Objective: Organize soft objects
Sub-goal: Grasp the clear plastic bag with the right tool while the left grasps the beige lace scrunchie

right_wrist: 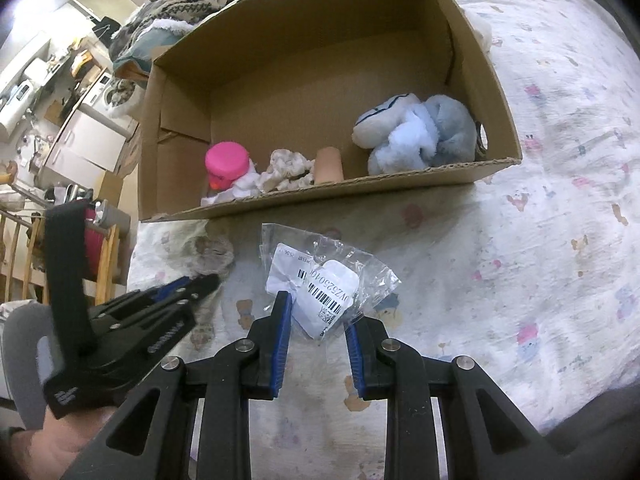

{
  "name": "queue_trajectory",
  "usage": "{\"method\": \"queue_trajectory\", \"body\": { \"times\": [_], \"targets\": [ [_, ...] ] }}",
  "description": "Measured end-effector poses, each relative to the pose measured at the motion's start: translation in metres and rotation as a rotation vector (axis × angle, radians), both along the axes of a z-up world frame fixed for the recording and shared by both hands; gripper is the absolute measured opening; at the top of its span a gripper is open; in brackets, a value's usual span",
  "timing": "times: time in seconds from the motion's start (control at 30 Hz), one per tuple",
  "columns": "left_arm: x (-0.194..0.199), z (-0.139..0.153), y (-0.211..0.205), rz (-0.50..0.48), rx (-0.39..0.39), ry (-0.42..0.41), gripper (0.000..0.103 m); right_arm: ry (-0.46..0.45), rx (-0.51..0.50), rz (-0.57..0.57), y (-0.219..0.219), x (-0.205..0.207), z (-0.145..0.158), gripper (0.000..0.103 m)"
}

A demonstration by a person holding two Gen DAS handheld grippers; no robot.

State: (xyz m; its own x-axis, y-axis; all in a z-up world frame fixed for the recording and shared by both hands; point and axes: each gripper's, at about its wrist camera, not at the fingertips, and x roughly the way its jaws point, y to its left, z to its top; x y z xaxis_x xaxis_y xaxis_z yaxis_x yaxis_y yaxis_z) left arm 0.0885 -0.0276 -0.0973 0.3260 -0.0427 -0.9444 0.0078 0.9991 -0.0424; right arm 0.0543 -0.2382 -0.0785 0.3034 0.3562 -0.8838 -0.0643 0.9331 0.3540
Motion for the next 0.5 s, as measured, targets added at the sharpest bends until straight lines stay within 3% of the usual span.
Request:
{"method": "queue_trajectory", "body": {
  "times": [0.13,0.5],
  "targets": [
    [-0.014,0.026,0.000,-0.026,-0.007,-0.054,0.012,-0.016,0.006,0.002,0.000,-0.001,0.005,0.028],
    [-0.060,0.079,0.014,0.040,-0.082,-0.204,0.012,-0.094,0.041,0.011,-0.005,-0.015,0.031,0.028]
  ]
}}
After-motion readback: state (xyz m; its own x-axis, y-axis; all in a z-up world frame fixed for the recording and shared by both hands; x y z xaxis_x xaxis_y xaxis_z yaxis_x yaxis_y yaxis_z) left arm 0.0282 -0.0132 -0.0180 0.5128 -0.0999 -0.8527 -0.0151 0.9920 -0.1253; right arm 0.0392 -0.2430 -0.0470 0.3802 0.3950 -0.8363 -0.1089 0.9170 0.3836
